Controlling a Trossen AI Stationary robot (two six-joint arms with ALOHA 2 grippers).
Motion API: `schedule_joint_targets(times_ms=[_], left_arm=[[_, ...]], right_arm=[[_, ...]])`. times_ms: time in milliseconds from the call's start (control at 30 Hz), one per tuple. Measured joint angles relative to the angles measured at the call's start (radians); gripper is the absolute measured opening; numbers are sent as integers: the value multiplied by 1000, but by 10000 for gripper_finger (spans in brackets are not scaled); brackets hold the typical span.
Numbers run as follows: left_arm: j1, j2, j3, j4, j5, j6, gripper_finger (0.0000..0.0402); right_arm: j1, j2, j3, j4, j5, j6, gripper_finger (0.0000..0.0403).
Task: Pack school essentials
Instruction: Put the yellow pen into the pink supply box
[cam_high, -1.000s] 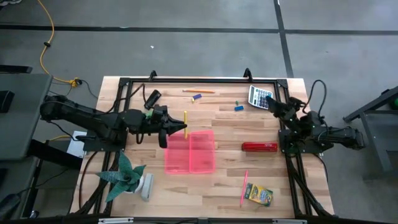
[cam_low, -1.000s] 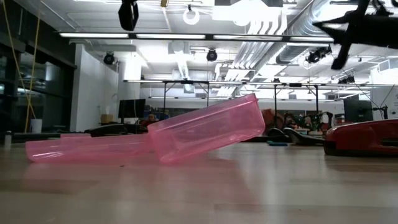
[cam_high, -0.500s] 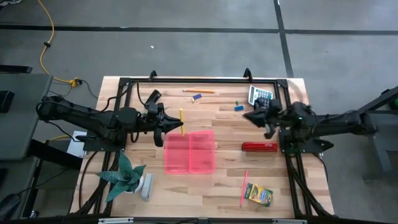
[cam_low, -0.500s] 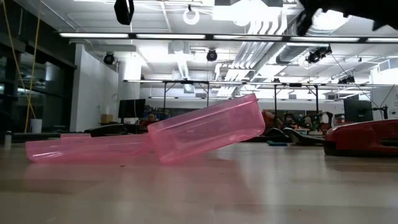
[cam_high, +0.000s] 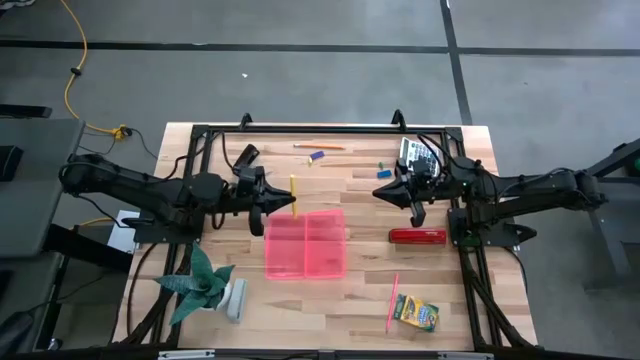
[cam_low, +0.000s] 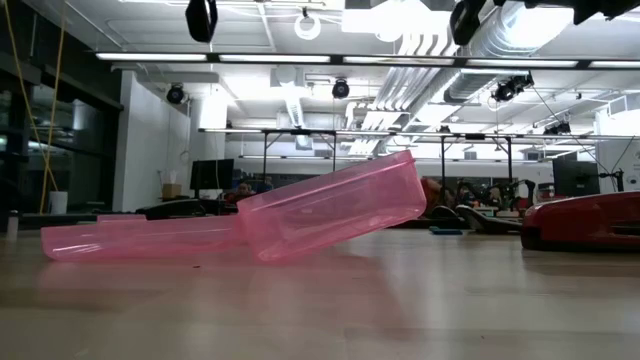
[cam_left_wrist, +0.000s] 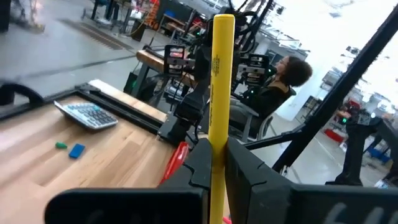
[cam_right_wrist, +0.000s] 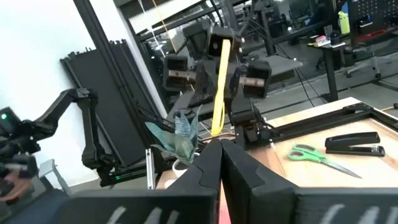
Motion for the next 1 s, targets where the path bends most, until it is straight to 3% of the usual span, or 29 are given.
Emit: schedule_joint_targets(times_ms=[233, 567, 733, 1000], left_arm=[[-27, 217, 70, -27, 1, -229, 3], [-84, 607, 141, -71, -25, -789, 3], [-88, 683, 142, -90, -24, -969, 3], [-89, 694, 143, -222, 23, -1041, 3]], right_arm=[[0, 0, 0, -1, 12, -2, 0], [0, -1, 0, -26, 20, 20, 0], [0, -1, -1, -54, 20, 18, 0], [0, -1, -1, -71, 56, 17, 0]])
